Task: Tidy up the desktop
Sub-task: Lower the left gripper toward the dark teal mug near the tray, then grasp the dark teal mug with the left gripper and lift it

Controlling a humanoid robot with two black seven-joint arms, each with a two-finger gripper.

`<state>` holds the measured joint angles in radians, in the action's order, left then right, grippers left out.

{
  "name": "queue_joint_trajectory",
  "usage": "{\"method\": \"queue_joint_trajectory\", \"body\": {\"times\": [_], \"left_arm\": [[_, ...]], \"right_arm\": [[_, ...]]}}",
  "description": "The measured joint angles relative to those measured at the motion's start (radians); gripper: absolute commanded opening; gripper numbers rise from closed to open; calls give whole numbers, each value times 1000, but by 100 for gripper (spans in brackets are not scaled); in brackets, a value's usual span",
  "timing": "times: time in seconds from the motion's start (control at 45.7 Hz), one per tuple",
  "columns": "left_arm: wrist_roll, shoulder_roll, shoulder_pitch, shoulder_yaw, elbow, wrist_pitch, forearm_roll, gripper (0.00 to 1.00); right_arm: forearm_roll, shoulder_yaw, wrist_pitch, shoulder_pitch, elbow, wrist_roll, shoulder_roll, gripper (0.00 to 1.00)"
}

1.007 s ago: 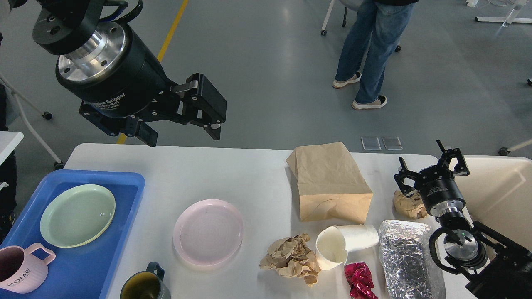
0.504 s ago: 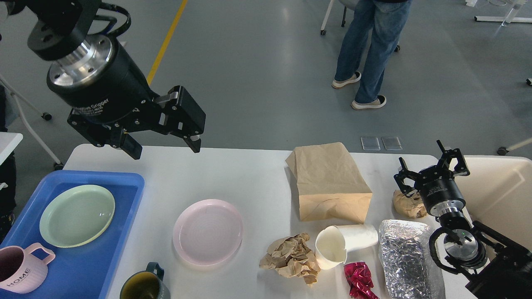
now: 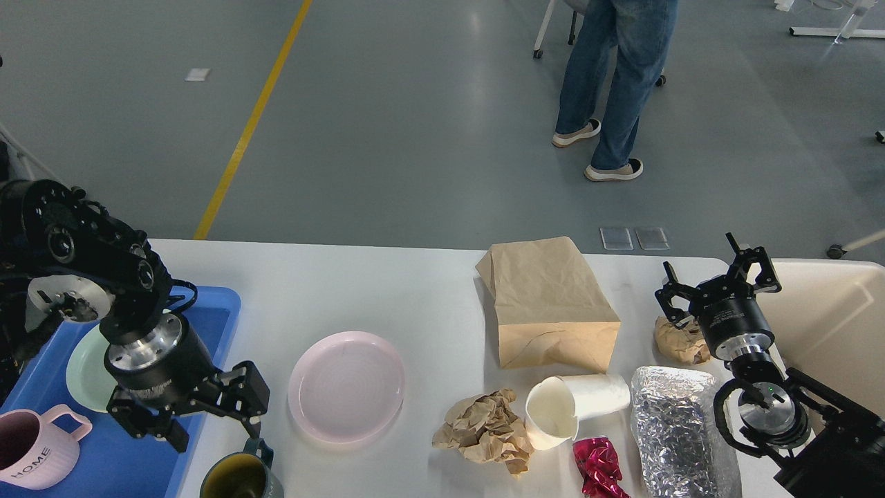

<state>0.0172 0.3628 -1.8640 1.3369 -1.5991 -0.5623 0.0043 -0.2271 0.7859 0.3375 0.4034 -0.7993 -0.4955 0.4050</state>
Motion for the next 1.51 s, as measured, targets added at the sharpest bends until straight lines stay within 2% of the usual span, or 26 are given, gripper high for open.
{"method": "queue_joint_trajectory", "body": {"times": [0.153,0.241,0.591,0.635,0.701,0.81,0.919,1.401,1.511], "left_arm": [[3,24,158,-49,34,71,121,88],[4,31,188,-52,44,99,166,84],[6,53,297,-43,100,250,264,82],[6,53,321,-49,111,273,264,73],[6,51,350,-57,121,309,263,46],[6,52,368,-66,125,330,260,16],[4,55,372,-67,124,325,259,0],[2,64,372,-88,134,316,201,0],[0,86,328,-78,123,276,201,0]], "right_arm": [[0,0,0,0,0,0,0,100],[0,0,0,0,0,0,0,100],[0,0,0,0,0,0,0,100],[0,0,0,0,0,0,0,100],[0,0,0,0,0,0,0,100],[0,0,0,0,0,0,0,100],[0,0,0,0,0,0,0,100],[0,1,0,0,0,0,0,100],[0,0,0,0,0,0,0,100]]}}
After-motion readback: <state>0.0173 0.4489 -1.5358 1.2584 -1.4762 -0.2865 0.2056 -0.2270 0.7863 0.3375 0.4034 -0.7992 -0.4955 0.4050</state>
